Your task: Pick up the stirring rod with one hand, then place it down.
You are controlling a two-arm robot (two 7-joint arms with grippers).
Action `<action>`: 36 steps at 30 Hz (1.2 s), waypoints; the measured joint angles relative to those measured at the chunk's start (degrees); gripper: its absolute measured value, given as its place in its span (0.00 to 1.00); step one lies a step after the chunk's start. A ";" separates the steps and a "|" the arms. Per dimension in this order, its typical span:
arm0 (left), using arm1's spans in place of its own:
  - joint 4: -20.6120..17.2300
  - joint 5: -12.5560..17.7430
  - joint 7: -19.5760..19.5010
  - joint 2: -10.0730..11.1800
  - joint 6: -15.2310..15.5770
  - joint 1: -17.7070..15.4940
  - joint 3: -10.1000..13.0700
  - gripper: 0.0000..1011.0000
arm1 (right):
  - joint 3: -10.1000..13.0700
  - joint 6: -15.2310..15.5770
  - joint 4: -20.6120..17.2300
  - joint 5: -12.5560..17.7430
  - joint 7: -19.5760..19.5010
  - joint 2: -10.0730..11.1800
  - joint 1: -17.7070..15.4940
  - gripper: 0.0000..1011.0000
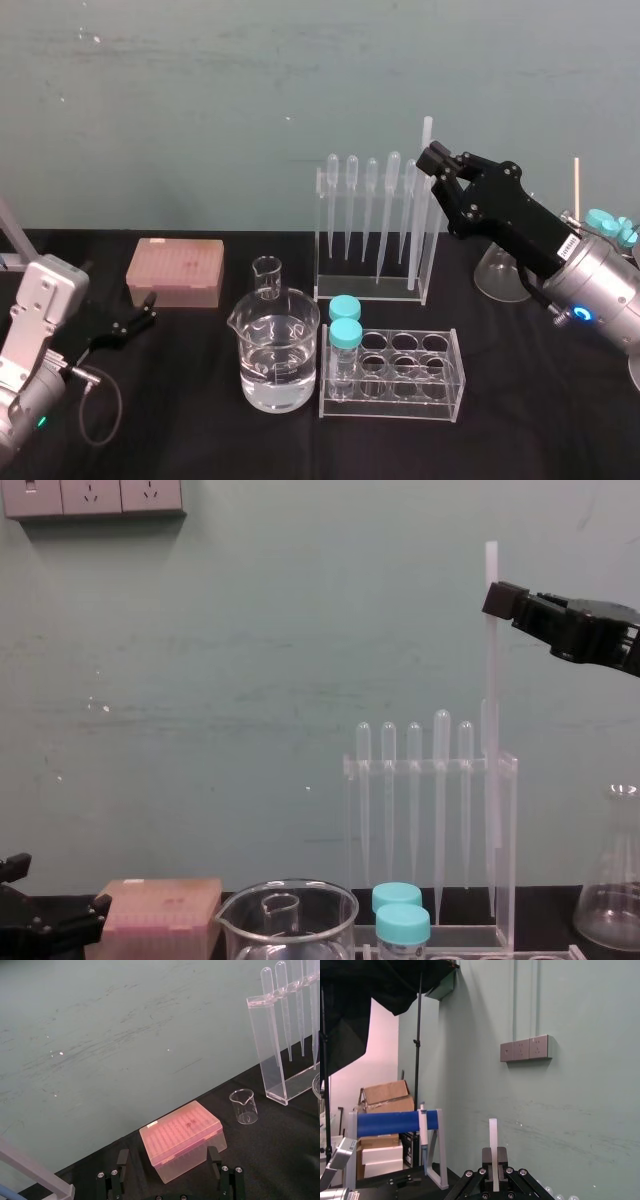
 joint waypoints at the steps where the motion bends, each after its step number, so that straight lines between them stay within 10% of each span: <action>1: 0.00 0.00 0.00 0.00 0.00 0.00 0.00 0.99 | 0.00 0.00 -0.02 -0.03 -0.01 0.03 -0.03 0.06; 36: 0.00 0.00 0.00 0.00 0.00 0.00 0.00 0.99 | -0.20 0.02 0.17 -0.05 0.09 0.13 0.06 0.06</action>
